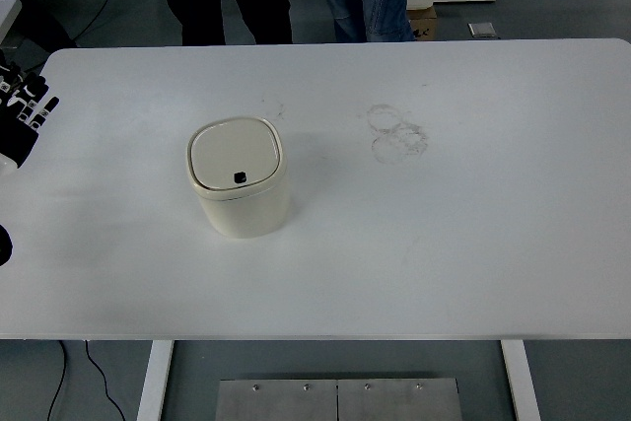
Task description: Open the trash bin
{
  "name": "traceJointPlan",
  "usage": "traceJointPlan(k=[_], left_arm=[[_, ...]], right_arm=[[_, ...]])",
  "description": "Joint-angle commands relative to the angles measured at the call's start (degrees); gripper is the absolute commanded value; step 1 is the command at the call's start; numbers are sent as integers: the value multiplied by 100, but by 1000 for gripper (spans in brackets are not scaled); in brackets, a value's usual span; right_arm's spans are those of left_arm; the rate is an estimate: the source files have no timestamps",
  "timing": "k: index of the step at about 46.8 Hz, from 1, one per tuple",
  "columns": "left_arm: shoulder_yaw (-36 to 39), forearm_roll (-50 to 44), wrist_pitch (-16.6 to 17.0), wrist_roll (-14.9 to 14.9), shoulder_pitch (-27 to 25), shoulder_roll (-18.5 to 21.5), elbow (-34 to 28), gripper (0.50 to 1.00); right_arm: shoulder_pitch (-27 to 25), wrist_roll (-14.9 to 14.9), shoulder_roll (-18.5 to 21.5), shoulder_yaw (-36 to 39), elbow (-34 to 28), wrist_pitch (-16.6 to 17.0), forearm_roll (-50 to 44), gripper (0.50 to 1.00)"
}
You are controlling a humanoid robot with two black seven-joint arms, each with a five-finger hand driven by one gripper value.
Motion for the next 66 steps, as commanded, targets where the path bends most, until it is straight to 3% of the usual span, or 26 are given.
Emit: traceJointPlan(k=[1, 22, 31, 66], left_arm=[[4, 2, -1, 1, 0, 1, -2, 1000], [-4, -24, 34, 1, -26, 9, 25, 1000], [84, 37, 26, 19, -281, 62, 95, 1000], [101, 64, 78, 36, -123, 18, 104, 1000]], right_arm=[[0, 1, 0, 0, 0, 0, 1, 991], [0, 1, 0, 0, 0, 0, 1, 991], [0, 1, 0, 0, 0, 0, 1, 991], [0, 1, 0, 0, 0, 0, 1, 991]])
